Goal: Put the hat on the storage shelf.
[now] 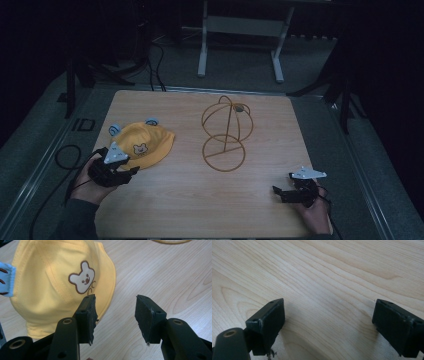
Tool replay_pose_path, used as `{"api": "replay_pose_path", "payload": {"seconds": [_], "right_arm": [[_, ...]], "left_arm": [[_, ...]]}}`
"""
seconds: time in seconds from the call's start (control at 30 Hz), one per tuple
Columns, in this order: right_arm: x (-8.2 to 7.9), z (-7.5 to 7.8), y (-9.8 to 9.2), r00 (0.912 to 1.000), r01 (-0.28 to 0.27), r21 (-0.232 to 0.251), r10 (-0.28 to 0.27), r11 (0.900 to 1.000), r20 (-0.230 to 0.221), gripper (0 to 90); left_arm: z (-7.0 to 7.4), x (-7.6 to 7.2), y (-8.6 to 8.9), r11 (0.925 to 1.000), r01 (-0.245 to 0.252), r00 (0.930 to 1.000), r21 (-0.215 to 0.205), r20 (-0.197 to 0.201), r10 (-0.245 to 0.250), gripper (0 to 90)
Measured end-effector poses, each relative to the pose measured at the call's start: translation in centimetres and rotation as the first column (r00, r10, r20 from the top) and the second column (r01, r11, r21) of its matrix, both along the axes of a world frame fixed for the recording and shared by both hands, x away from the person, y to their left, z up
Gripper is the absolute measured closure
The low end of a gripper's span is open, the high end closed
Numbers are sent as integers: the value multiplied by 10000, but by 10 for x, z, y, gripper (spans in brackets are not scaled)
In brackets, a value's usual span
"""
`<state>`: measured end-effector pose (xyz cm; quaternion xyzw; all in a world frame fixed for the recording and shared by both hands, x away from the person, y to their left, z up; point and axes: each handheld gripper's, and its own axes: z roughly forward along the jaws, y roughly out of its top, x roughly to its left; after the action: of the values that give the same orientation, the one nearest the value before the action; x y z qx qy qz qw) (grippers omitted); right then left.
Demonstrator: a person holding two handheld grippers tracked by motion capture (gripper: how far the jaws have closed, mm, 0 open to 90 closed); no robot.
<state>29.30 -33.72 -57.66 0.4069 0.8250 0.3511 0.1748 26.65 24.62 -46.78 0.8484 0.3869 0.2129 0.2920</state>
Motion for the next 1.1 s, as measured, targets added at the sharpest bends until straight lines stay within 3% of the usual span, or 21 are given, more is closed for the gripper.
{"api": "replay_pose_path", "payload": {"seconds": [0.3,0.37,0.6,0.83,0.97,1.1], "right_arm": [[0,0,0,10000,5,2,-5,10000,-7,109],[0,0,0,10000,0,1,0,10000,-2,109],[0,0,0,10000,-2,-7,2,10000,-6,109],[0,0,0,10000,-3,-6,3,10000,-3,109],[0,0,0,10000,-1,0,1,10000,0,109],[0,0,0,10000,1,2,-1,10000,-3,109]], "left_arm": [[13,5,0,9988,476,9988,140,73,-477,519],[18,9,2,9964,767,9967,363,254,-777,509],[27,20,11,9914,1275,9905,307,475,-1288,483],[29,34,16,9830,1831,9824,-165,403,-1823,468],[30,41,18,9740,2199,9752,-539,376,-2181,466],[33,49,22,9726,2185,9758,-790,180,-2178,476]]}}
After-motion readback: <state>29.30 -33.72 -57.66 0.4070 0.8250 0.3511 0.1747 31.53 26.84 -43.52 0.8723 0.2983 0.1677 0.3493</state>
